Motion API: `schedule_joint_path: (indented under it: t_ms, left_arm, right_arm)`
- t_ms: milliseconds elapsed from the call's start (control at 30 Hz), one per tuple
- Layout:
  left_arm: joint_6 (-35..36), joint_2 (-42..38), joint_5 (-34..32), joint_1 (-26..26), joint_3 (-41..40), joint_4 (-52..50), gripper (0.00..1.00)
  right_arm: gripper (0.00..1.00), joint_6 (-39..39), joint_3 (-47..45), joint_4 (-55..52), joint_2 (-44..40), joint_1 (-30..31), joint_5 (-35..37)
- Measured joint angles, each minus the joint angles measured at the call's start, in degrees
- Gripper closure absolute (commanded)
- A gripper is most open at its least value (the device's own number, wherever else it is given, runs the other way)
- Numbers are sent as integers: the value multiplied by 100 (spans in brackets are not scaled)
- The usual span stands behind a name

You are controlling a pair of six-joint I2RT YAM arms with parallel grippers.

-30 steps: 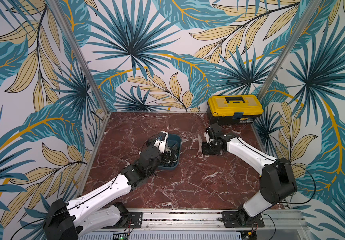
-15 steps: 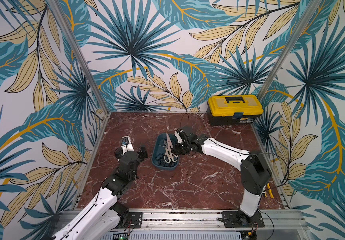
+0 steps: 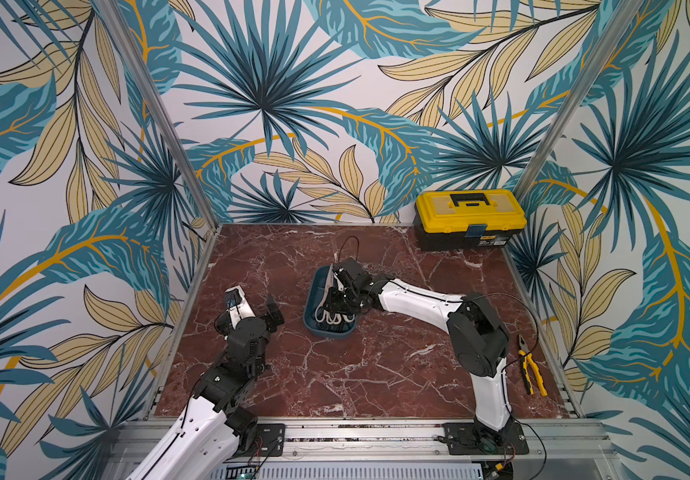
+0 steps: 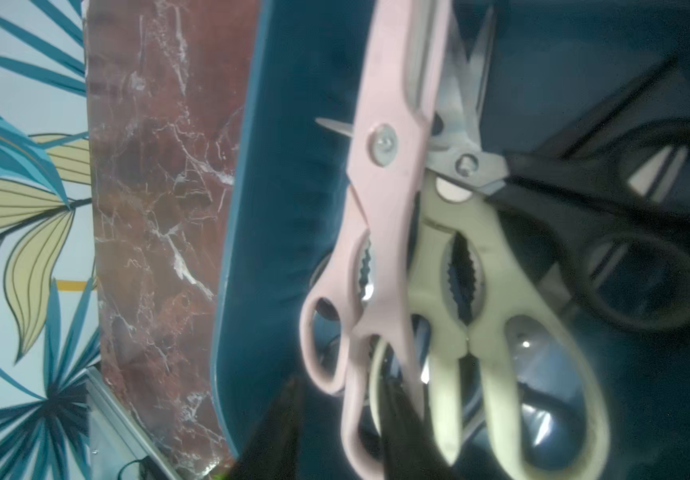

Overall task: Put the scissors into the storage box
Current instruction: Place the scissors in the storage box, then reset both arms

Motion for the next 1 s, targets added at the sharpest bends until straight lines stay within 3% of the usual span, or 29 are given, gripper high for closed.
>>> schedule_joint_path:
  t_ms: [267,467,633,767,1000]
  left_arm:
    - [654,743,-184,243,-50,647,0]
    - [1449,1255,-175,490,-50,1510,0]
    - [2083,1252,-315,713,-52,2181,0]
    - [2297,1209,-295,1106,-214,2498,0]
    - [2365,1169,0,1611,-708,2691,0]
  right_arm:
    - [26,-389,-76,-234,-249,33,568]
    - [2,-1427,-566,-313,-1609,37,1816]
    - [0,-2549,-990,-190,-2680,-15,2994]
    - [0,-3130,-1565,-22,-3071,-251,3665]
    - [0,-3703,-3672,629,-4166,-1255,4367]
